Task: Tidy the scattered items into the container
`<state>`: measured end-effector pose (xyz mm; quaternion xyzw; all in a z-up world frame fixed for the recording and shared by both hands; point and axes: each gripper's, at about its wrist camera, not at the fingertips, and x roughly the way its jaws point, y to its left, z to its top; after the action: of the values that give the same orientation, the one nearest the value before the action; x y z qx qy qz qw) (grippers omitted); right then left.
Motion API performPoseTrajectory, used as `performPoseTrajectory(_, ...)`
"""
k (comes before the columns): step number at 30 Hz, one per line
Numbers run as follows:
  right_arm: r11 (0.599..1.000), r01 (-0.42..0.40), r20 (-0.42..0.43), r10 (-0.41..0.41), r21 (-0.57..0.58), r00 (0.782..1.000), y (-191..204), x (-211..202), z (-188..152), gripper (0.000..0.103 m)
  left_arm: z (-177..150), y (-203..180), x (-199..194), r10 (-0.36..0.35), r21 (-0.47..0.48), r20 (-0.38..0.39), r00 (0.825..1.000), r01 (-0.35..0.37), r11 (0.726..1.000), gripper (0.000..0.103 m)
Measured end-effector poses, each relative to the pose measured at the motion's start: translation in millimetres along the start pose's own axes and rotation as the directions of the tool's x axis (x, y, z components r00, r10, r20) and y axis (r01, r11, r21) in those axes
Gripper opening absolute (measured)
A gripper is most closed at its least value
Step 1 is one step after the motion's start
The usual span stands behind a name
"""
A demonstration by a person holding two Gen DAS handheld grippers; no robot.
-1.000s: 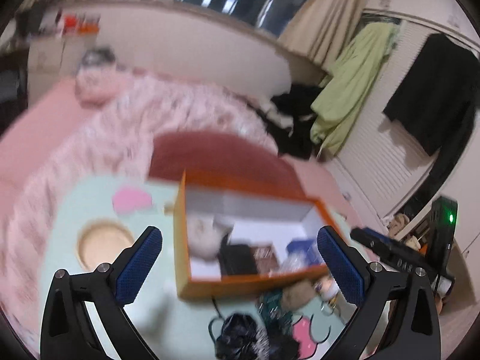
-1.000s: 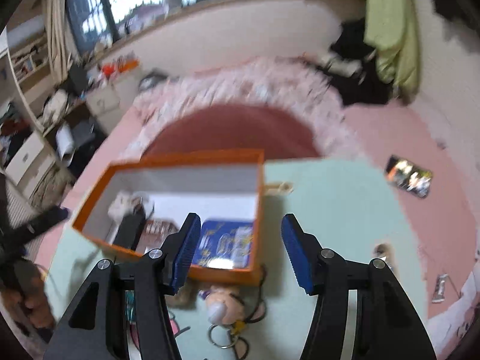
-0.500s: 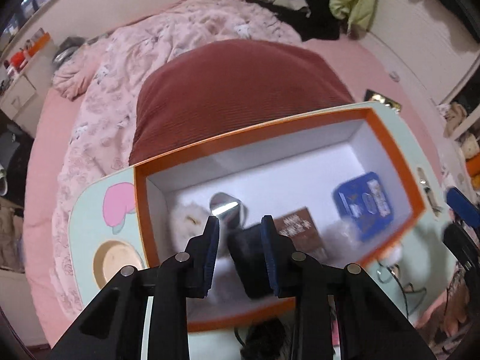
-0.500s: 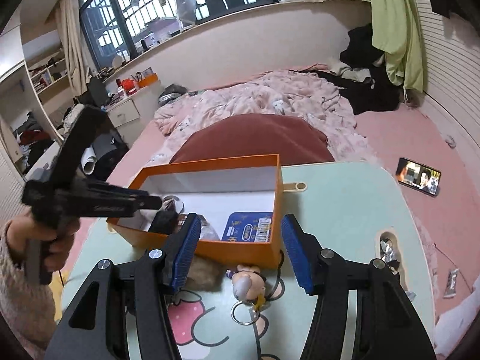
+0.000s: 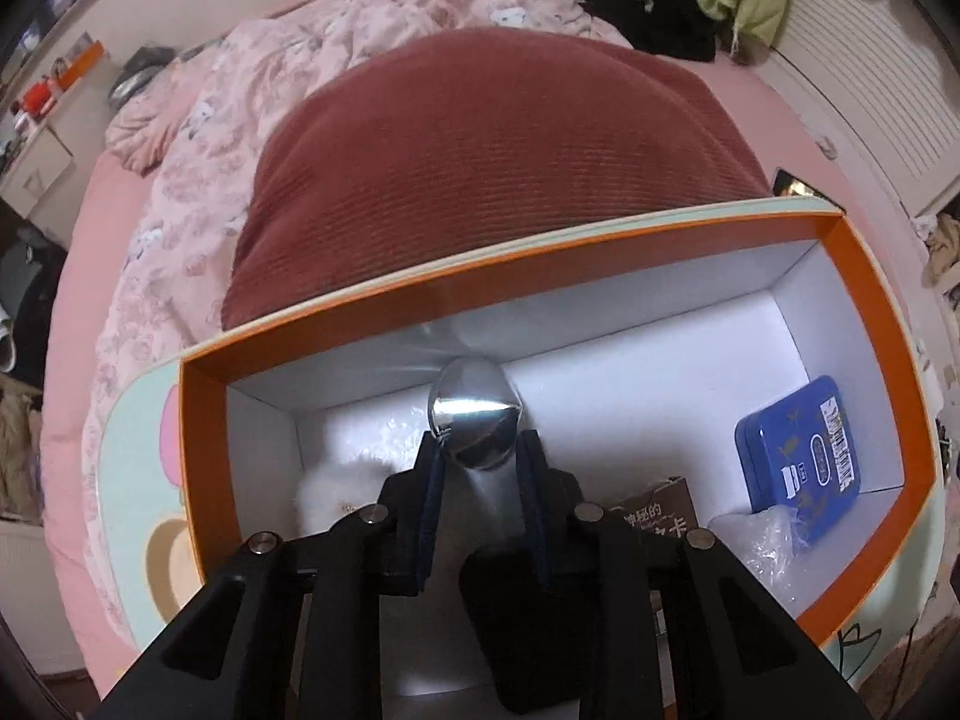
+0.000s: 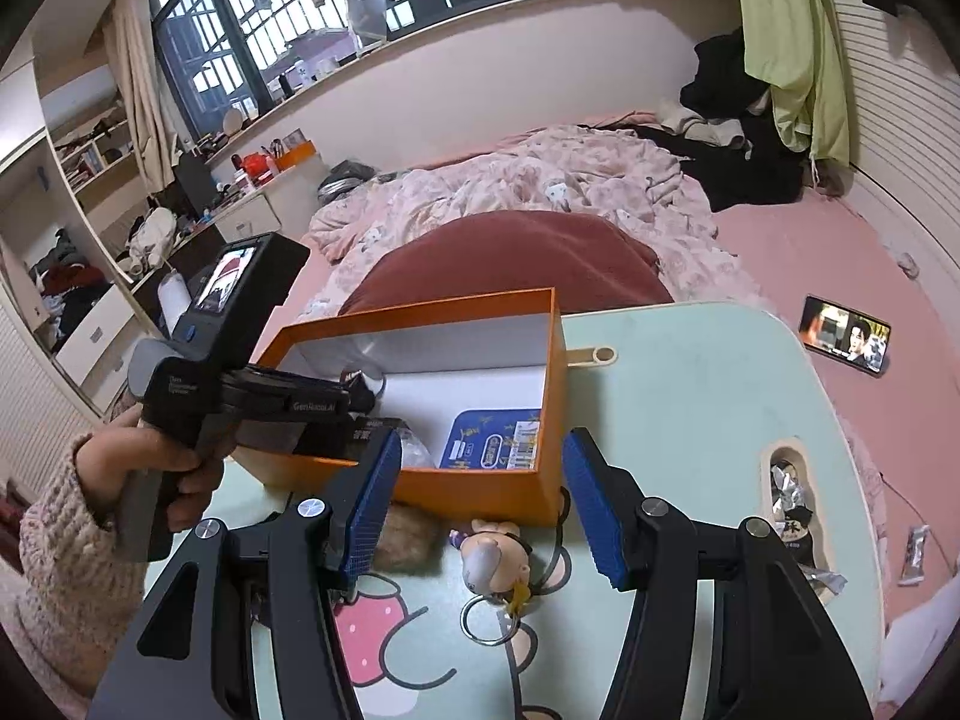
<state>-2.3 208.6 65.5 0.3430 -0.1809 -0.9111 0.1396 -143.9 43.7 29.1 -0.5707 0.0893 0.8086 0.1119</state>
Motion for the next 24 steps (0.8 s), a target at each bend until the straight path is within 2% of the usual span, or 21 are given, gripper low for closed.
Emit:
performPoseTrajectory(1, 1.000, 0.000, -0.001, 0.000, 0.001, 1.000, -1, 0, 0, 0.058, 0, 1, -1, -0.014, 0.002, 0.006, 1.000, 0.014, 1.000, 0.018)
performPoseTrajectory(2, 1.000, 0.000, -0.001, 0.000, 0.004, 1.000, -2, 1, -1, 0.058, -1, 1, -2, -0.033, 0.003, 0.015, 0.999, 0.033, 0.999, 0.008)
performPoseTrajectory(4, 1.000, -0.002, -0.003, 0.002, 0.010, 1.000, -3, 1, -2, 0.058, -3, 3, -11, -0.073, 0.002, 0.057, 0.996, 0.073, 0.997, 0.003)
performPoseTrajectory(8, 1.000, 0.001, -0.008, -0.001, 0.014, 1.000, -3, 3, -2, 0.058, -12, 4, -49, -0.125, 0.013, 0.179, 0.976, 0.125, 0.992, 0.003)
performPoseTrajectory(11, 1.000, -0.002, -0.011, 0.002, 0.015, 1.000, -2, 4, -3, 0.058, -18, 6, -77, -0.172, 0.019, 0.236, 0.956, 0.173, 0.985, 0.003)
performPoseTrajectory(13, 1.000, -0.003, -0.011, 0.003, 0.012, 1.000, 0, 4, -4, 0.058, -20, 6, -90, -0.181, 0.027, 0.258, 0.949, 0.181, 0.983, 0.003)
performPoseTrajectory(16, 1.000, -0.007, -0.015, 0.007, 0.014, 1.000, 0, 4, -4, 0.058, -19, 8, -92, -0.181, 0.014, 0.247, 0.952, 0.184, 0.983, 0.004)
performPoseTrajectory(18, 1.000, -0.009, -0.017, 0.009, 0.017, 1.000, 0, 5, -4, 0.058, -15, 10, -83, -0.178, -0.020, 0.215, 0.960, 0.187, 0.982, 0.017)
performPoseTrajectory(19, 1.000, -0.008, -0.017, 0.008, 0.018, 1.000, 0, 5, -4, 0.058, -13, 13, -77, -0.174, -0.036, 0.205, 0.963, 0.185, 0.982, 0.020)
performPoseTrajectory(21, 1.000, -0.008, -0.016, 0.008, 0.019, 1.000, -1, 4, -4, 0.058, -11, 16, -68, -0.165, -0.049, 0.197, 0.966, 0.178, 0.983, 0.020)
performPoseTrajectory(23, 1.000, -0.009, -0.014, 0.010, 0.024, 1.000, -3, 3, -3, 0.058, -11, 15, -60, -0.176, -0.058, 0.193, 0.965, 0.191, 0.980, 0.007)
performPoseTrajectory(24, 1.000, -0.009, -0.013, 0.010, 0.025, 1.000, -4, 3, -3, 0.058, -11, 14, -58, -0.186, -0.059, 0.190, 0.964, 0.200, 0.978, 0.007)
